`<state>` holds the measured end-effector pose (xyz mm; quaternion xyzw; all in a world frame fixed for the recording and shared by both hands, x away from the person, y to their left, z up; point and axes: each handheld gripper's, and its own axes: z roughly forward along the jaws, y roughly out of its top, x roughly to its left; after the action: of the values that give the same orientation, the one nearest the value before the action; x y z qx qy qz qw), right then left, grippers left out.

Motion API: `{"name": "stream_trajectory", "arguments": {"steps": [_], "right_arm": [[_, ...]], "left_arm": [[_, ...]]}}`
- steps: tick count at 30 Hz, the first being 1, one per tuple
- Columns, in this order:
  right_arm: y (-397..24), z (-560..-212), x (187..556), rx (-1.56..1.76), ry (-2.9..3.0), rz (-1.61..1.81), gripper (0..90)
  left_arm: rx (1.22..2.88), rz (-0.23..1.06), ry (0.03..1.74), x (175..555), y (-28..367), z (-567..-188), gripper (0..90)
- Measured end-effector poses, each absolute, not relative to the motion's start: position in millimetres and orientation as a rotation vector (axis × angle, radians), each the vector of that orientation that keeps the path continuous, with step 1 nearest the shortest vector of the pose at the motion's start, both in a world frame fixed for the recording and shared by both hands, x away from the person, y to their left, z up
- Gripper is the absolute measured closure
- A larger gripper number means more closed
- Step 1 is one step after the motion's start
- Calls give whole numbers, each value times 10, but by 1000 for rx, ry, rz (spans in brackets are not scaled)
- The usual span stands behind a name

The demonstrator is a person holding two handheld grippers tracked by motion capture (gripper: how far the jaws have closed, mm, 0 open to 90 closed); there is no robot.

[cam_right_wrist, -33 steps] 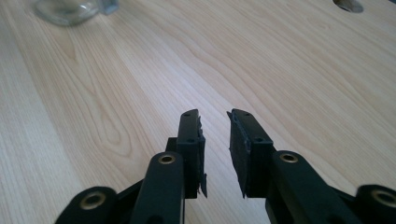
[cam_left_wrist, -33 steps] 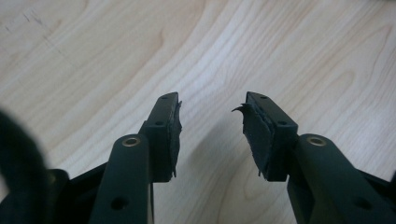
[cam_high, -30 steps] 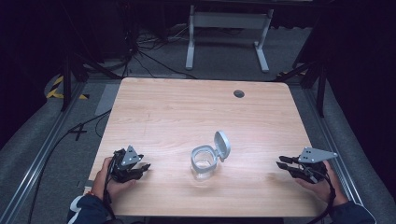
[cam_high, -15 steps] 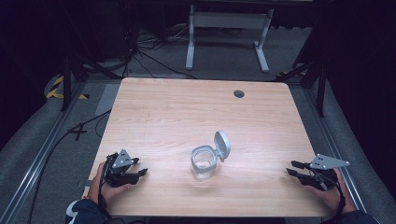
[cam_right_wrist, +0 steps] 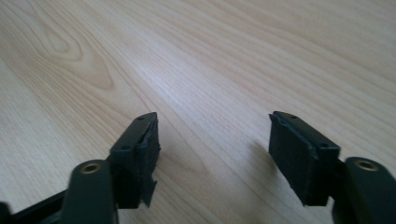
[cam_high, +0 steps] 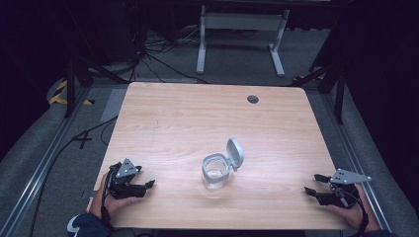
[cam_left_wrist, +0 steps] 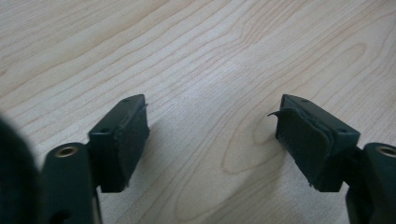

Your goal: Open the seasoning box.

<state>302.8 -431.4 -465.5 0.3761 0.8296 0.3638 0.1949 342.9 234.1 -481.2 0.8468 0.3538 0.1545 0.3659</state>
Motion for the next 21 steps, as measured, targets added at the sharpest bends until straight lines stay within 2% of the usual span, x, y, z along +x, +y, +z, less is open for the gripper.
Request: {"name": "stream_trajectory", "arguments": {"steps": [5, 21], "right_arm": [[-4317, -4665, 3040, 1072, 2325, 1028, 277], [-4317, -4667, 3042, 1080, 2325, 1030, 275]], "left_arm": [[2165, 381, 944, 3416, 2330, -4817, 222], [2155, 389, 965, 3407, 2322, -4819, 218]]}}
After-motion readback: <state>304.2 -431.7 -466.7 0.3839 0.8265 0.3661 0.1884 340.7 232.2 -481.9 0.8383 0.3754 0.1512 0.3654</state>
